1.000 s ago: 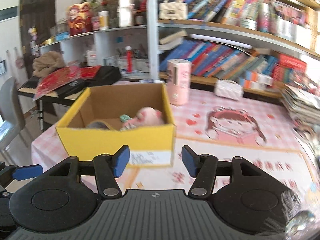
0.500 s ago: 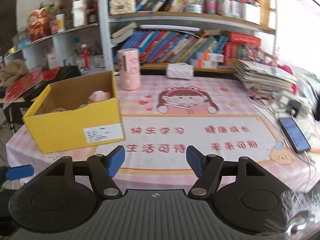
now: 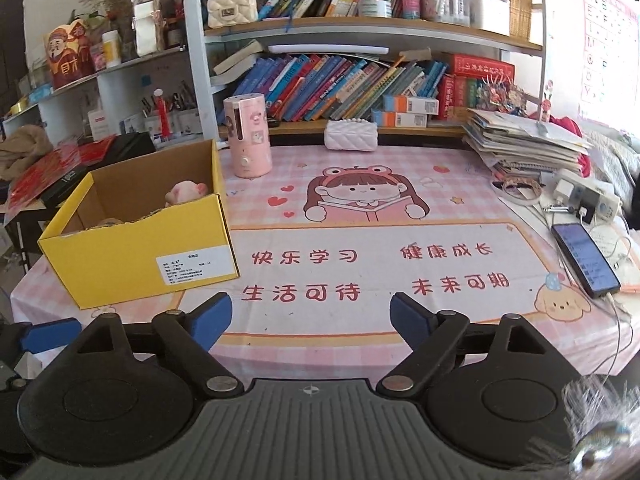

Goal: Organize objects

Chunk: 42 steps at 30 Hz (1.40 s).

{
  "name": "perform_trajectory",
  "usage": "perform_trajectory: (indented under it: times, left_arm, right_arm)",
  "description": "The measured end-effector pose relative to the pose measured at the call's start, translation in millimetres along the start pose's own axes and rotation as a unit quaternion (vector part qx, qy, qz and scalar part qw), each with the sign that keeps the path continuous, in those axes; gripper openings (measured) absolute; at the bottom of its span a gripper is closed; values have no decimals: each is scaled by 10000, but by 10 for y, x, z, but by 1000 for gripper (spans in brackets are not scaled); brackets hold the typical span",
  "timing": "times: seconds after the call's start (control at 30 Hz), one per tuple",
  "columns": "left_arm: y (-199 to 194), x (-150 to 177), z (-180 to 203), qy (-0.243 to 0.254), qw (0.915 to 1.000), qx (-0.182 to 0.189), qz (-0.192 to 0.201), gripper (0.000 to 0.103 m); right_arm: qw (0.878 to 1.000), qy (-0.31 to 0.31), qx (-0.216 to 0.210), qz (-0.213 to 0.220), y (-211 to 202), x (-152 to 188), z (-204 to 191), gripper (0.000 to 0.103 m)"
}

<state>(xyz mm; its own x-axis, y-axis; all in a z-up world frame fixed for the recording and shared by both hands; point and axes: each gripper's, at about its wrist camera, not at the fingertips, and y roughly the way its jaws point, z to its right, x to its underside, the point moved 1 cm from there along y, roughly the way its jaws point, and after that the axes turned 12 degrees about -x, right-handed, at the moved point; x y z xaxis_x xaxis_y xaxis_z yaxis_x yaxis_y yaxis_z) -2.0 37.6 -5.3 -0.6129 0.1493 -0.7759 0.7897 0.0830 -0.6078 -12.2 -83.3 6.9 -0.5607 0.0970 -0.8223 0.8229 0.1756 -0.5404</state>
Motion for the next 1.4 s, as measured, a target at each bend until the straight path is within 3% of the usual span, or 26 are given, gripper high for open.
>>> perform_trajectory:
  times: [0.27, 0.63, 0.9, 1.4]
  left_arm:
    - [19, -26, -10, -223, 9997, -111, -29, 96]
    - [35, 11, -85, -370, 9977, -557, -106, 96]
    - [-10, -2, -151, -550, 9968, -582, -10, 99]
    - [4, 4, -96, -361, 9976, -589, -74, 101]
  right_arm:
    - [9999, -101, 28, -71, 23, -17, 25, 95]
    - [9995, 77, 296, -105, 4, 45, 148, 96]
    - [9981, -28, 597, -132, -31, 124, 200, 96]
    - [9980, -6, 585, -236, -58, 172, 217, 100]
